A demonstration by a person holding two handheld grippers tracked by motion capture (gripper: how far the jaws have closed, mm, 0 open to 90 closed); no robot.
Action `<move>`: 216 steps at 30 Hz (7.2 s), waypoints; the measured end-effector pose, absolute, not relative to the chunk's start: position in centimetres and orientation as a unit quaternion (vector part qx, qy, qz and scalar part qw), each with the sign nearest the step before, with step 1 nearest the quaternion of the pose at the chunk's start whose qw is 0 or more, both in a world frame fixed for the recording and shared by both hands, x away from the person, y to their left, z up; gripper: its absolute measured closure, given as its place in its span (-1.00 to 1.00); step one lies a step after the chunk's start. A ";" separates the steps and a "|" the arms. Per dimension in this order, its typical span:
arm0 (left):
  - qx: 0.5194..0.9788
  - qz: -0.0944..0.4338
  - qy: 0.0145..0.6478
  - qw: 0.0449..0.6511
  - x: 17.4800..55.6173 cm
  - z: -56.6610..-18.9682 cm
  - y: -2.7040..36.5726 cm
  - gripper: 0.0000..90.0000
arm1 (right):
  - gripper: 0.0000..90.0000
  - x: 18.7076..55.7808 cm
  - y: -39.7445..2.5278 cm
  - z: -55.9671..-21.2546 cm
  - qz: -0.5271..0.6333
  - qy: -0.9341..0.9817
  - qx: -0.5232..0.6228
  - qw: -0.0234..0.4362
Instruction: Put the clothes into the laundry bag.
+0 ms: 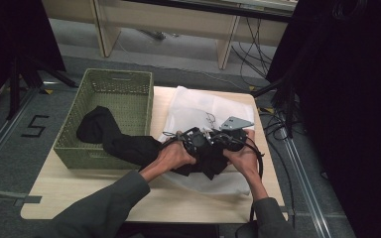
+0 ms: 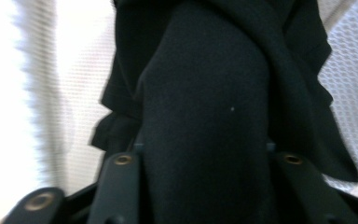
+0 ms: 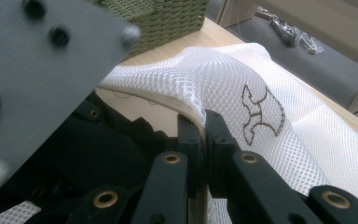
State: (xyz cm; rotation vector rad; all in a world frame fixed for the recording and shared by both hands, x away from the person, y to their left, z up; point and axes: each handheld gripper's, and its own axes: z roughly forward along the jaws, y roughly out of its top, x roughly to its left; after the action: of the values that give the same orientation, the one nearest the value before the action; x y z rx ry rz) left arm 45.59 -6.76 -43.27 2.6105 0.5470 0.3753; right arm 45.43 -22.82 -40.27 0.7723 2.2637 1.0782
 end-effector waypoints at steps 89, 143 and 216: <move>0.908 0.021 0.172 0.382 41.3 -35.4 2.0 0.92 | 0.94 45.4 -23.0 -40.1 0.399 0.832 0.289 0.257; 0.900 0.086 0.209 0.373 50.6 -40.2 -1.1 0.11 | 0.95 45.5 -21.8 -39.4 0.408 0.833 0.288 0.237; 0.920 0.072 0.208 0.324 48.6 -38.2 1.8 0.88 | 0.73 46.4 -19.6 -46.8 0.277 0.870 0.351 0.208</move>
State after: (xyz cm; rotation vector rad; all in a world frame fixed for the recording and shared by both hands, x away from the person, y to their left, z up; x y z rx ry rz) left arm 48.64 1.85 -38.22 2.4125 0.5459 0.1891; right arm 46.44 -19.64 -46.80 0.9776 2.4217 0.7723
